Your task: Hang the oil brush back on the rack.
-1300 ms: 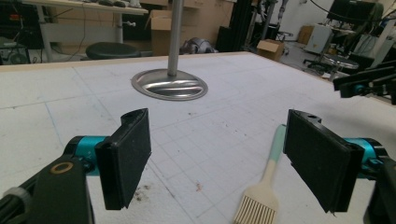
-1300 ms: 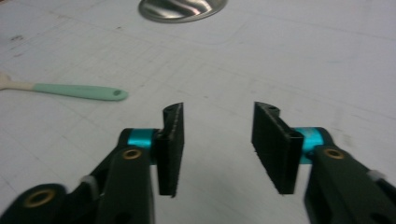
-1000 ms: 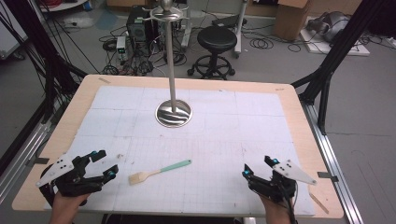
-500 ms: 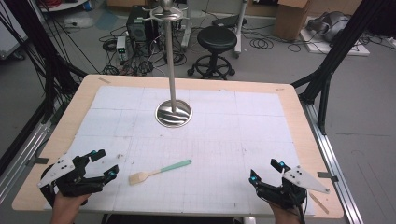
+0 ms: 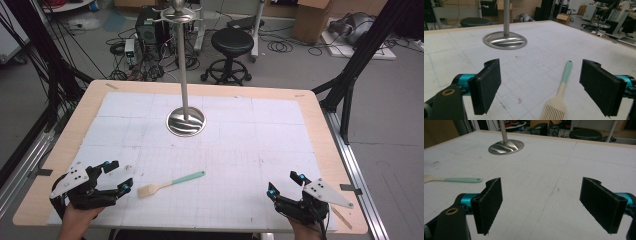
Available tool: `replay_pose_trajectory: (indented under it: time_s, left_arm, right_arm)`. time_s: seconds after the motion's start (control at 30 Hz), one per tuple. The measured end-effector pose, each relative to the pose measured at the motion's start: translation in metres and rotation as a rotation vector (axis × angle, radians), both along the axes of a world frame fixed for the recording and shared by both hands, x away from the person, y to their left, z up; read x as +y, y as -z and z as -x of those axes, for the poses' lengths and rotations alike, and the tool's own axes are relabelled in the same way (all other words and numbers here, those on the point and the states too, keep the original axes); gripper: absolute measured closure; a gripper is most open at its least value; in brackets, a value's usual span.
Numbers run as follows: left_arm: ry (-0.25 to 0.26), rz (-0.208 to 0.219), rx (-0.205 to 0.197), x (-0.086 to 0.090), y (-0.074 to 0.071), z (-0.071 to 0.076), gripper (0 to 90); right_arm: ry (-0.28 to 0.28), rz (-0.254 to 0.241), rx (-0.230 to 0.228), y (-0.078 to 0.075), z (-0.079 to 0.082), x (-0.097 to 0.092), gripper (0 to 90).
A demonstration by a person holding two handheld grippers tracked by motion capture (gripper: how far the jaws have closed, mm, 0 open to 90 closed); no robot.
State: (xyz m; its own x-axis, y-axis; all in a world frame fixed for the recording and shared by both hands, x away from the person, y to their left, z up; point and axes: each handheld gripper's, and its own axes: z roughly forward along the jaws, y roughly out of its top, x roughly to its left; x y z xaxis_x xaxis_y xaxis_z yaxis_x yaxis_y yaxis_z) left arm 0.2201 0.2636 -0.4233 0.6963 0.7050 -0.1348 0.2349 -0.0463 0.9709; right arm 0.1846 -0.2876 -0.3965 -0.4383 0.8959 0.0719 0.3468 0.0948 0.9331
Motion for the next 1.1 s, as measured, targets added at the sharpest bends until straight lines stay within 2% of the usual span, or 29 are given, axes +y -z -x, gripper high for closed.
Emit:
replay_pose_trajectory:
  time_s: [0.07, 0.17, 0.2, 0.33, 0.4, 0.43, 0.5, 0.53, 0.57, 0.67, 0.87, 1.0, 1.1]
  left_arm:
    - [0.004, -0.002, 0.002, -0.001, 0.000, 0.000, 17.9]
    - [0.025, -0.032, -0.002, -0.008, -0.001, -0.001, 18.7]
    - [0.046, -0.054, -0.003, -0.012, -0.002, -0.004, 20.4]
    - [0.059, -0.077, 0.007, -0.021, -0.004, -0.010, 22.7]
    - [0.090, -0.065, 0.015, -0.027, -0.005, -0.015, 29.1]
    - [0.108, -0.066, 0.021, -0.030, -0.005, -0.017, 29.1]
    - [0.129, -0.081, 0.039, -0.038, -0.004, -0.023, 31.9]
    - [0.163, -0.101, 0.067, -0.046, -0.002, -0.029, 32.5]
    - [0.163, -0.101, 0.067, -0.046, -0.002, -0.029, 33.0]
    - [0.218, -0.151, 0.100, -0.060, 0.001, -0.035, 34.4]
    - [0.306, -0.292, 0.149, -0.086, 0.002, -0.049, 37.0]
    - [0.340, -0.353, 0.174, -0.102, 0.007, -0.054, 41.6]
    - [0.346, -0.368, 0.198, -0.108, 0.011, -0.058, 45.1]
  right_arm:
    - [-0.003, 0.001, 0.000, 0.000, 0.000, 0.001, 17.2]
    - [-0.023, 0.008, 0.002, 0.000, -0.001, 0.004, 17.2]
    - [-0.026, 0.009, 0.005, 0.001, 0.000, 0.005, 17.2]
    - [-0.034, 0.009, 0.010, 0.002, -0.001, 0.006, 17.3]
    - [-0.044, 0.014, 0.016, 0.003, -0.004, 0.007, 17.3]
    - [-0.044, 0.014, 0.016, 0.003, -0.004, 0.007, 17.3]
    - [-0.049, 0.018, 0.023, 0.004, -0.005, 0.009, 17.4]
    - [-0.051, 0.022, 0.023, 0.004, -0.005, 0.010, 17.4]
    - [-0.053, 0.024, 0.020, 0.003, -0.005, 0.010, 17.5]
    - [-0.057, 0.026, 0.018, 0.003, -0.004, 0.011, 17.6]
    - [-0.058, 0.022, 0.024, 0.003, -0.003, 0.010, 17.6]
    - [-0.062, 0.031, 0.018, 0.002, -0.003, 0.011, 17.8]
    - [-0.064, 0.031, 0.023, 0.002, -0.002, 0.012, 17.9]
